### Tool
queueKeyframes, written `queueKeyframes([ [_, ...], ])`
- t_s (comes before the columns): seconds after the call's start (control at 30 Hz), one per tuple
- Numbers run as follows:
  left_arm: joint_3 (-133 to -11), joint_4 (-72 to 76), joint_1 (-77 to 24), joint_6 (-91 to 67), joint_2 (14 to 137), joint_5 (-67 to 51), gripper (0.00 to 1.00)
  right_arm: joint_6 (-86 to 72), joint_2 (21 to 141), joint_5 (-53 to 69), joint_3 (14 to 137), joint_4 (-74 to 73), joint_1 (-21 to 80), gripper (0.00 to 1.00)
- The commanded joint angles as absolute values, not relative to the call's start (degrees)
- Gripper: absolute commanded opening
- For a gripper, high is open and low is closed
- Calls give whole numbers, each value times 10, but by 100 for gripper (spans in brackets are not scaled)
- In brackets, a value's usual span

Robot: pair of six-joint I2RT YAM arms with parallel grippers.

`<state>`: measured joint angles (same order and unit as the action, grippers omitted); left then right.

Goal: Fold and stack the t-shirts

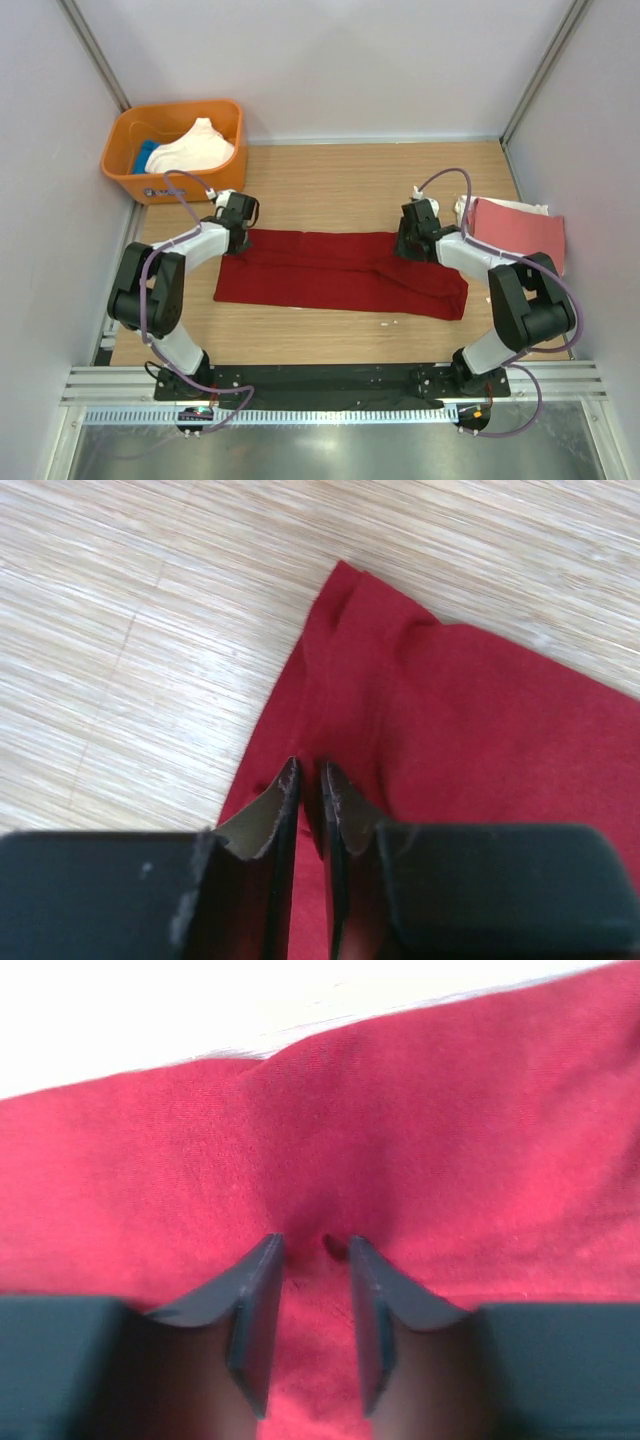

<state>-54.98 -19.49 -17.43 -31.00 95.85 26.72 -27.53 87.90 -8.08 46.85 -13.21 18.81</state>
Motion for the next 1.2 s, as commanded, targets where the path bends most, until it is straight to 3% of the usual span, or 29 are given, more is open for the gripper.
queueKeyframes([
  [0.0, -558, -189, -171, -303, 931, 288, 14, -266, 895, -113, 500, -125, 200, 32],
  [0.03, -558, -199, -171, -299, 926, 294, 15, -267, 896, -111, 499, -124, 201, 20],
  [0.17, -565, -222, -171, -288, 917, 319, 17, -272, 868, -132, 488, -139, 228, 1],
  [0.5, -589, -241, -172, -270, 935, 320, 18, -379, 717, -212, 416, -244, 343, 1],
  [0.83, -599, -257, -174, -258, 938, 333, 18, -526, 594, -152, 288, -239, 473, 21],
  [0.9, -601, -260, -174, -257, 940, 334, 18, -549, 592, -142, 278, -228, 495, 27],
  [0.97, -604, -263, -174, -255, 940, 338, 17, -578, 591, -138, 273, -218, 522, 40],
  [1.03, -605, -267, -174, -254, 940, 344, 18, -589, 585, -155, 284, -230, 551, 53],
  [1.17, -604, -271, -174, -254, 929, 352, 17, -545, 567, -256, 343, -304, 551, 58],
])
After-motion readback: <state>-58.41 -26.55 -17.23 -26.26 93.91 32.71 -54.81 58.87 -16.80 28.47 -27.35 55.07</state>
